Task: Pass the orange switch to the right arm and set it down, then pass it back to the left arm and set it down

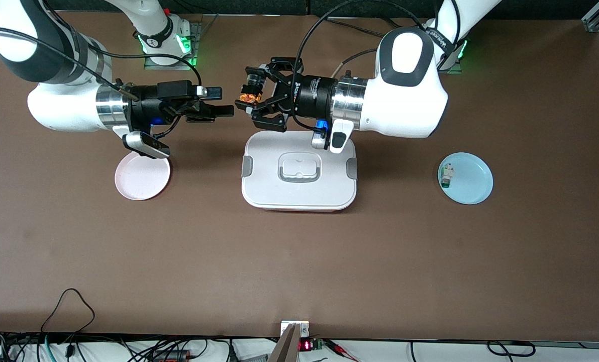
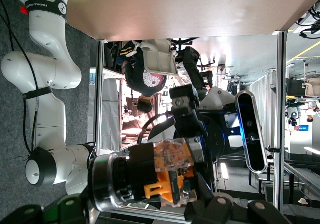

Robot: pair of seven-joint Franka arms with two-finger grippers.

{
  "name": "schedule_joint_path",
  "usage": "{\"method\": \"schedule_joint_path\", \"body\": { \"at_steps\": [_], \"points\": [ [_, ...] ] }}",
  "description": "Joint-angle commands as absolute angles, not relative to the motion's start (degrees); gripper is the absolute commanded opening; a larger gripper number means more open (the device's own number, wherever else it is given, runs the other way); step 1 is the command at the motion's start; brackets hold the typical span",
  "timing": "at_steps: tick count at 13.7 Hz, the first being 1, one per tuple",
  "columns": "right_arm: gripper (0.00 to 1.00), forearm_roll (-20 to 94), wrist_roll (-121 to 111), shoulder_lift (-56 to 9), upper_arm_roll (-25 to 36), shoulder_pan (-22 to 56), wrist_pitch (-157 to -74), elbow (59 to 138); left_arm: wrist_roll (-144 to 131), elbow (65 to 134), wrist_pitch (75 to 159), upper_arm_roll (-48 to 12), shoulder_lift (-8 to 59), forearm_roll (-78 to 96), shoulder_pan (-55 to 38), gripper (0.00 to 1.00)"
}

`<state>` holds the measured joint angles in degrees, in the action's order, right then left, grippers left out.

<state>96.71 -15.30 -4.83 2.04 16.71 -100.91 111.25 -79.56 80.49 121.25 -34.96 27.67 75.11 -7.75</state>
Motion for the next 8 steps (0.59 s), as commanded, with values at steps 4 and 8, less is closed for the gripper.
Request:
{"method": "schedule_joint_path", "body": {
  "at_steps": [4,8],
  "points": [
    [1.00,98.8,-15.7,-3.6,2.4,18.0,-102.4,112.9,-80.2,79.0,121.1,-35.0,28.3,76.5,-8.0,0.01],
    [1.00,101.5,-18.3,-3.9,2.3,18.9,-102.3,114.2,-80.2,79.1,121.2,-35.0,28.3,76.5,-8.0,0.01]
  ]
}}
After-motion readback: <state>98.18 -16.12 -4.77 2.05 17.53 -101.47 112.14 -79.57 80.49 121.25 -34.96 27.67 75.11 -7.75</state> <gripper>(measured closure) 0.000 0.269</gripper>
